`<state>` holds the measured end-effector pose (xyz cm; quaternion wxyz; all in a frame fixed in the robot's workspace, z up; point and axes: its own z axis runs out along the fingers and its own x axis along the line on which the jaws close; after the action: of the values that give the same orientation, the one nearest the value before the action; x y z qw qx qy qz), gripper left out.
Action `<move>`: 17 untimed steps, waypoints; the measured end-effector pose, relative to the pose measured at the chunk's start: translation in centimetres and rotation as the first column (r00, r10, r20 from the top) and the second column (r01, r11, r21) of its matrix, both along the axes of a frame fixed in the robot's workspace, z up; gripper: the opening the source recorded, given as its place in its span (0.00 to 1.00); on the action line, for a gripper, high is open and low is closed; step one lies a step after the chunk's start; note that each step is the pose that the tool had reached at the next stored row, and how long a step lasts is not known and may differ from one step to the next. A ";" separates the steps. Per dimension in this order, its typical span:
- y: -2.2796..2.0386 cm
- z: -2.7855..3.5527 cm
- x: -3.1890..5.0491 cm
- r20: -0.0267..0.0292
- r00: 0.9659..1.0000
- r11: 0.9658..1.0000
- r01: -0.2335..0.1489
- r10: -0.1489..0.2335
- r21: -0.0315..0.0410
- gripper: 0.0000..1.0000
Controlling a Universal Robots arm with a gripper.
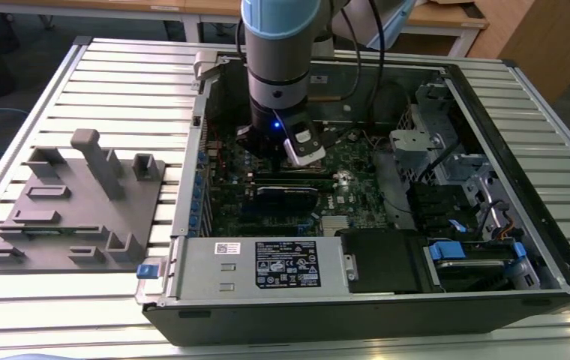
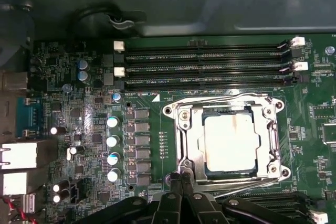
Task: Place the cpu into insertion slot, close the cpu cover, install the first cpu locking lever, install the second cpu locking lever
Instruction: 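Install the second cpu locking lever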
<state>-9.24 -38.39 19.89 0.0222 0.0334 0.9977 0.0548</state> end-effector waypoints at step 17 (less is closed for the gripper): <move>0.00 2.19 0.15 0.000 1.000 1.000 0.000 0.000 0.000 0.11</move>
<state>-9.09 -38.39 22.08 0.0222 0.0334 0.9977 0.0548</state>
